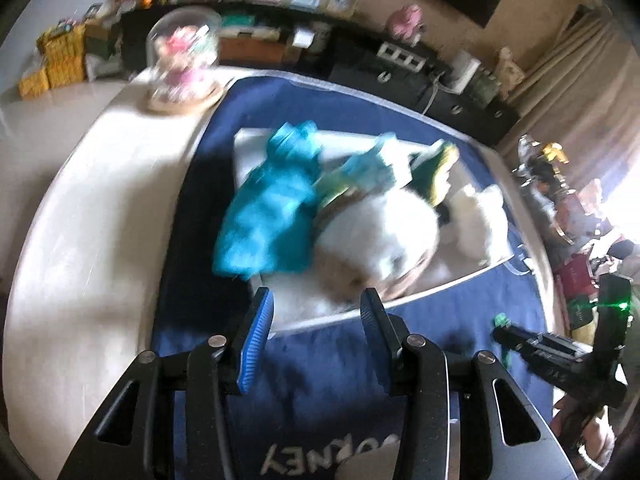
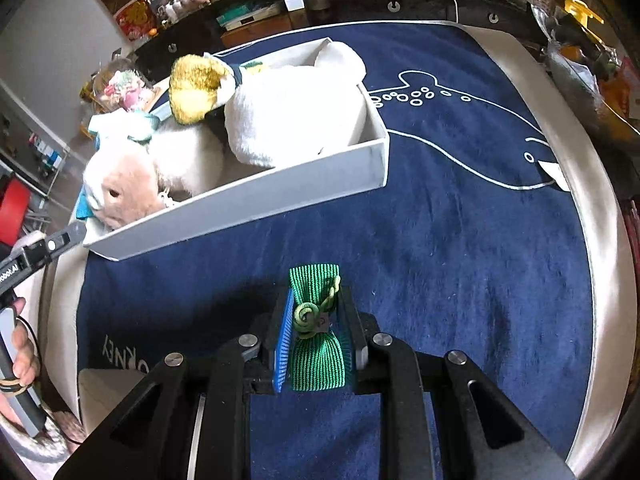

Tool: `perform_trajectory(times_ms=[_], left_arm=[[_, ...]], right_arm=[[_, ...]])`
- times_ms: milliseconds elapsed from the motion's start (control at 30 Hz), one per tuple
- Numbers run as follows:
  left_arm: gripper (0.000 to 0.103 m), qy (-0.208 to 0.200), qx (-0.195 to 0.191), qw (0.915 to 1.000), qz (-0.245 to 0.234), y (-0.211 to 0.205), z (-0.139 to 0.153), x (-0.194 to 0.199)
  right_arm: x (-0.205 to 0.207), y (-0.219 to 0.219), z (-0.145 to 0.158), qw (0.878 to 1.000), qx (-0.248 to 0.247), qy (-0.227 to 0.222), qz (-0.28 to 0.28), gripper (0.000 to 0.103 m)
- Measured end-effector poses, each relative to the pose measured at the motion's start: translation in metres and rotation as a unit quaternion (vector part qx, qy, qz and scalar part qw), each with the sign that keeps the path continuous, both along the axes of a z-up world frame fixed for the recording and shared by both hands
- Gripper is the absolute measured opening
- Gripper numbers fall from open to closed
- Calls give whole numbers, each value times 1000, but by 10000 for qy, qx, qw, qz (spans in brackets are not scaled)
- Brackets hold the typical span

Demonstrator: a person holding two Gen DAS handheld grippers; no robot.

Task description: Organize soft objects

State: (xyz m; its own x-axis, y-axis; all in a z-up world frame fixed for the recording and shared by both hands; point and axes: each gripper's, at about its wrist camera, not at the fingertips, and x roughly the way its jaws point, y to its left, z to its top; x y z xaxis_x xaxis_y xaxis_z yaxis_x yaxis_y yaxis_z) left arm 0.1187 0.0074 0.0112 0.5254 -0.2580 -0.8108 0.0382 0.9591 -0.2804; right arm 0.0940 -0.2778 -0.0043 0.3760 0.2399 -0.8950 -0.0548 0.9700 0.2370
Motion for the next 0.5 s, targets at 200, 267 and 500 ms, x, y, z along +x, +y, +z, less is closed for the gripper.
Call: perform_trajectory(times_ms=[200,267,500], left_arm=[[44,-230,-112,9997,-56,-14,12,9],[46,-346,-327,9988,-89,-14,20,11],[48,-339,82,9993,-147,-30,22,51]], right_arm=[[-2,-7,4,9999,124,-69,-68,103],[-7,-13,4,9998,155,-65,-86,103],[-4,-12,5,9997,230,-27,-91,103]])
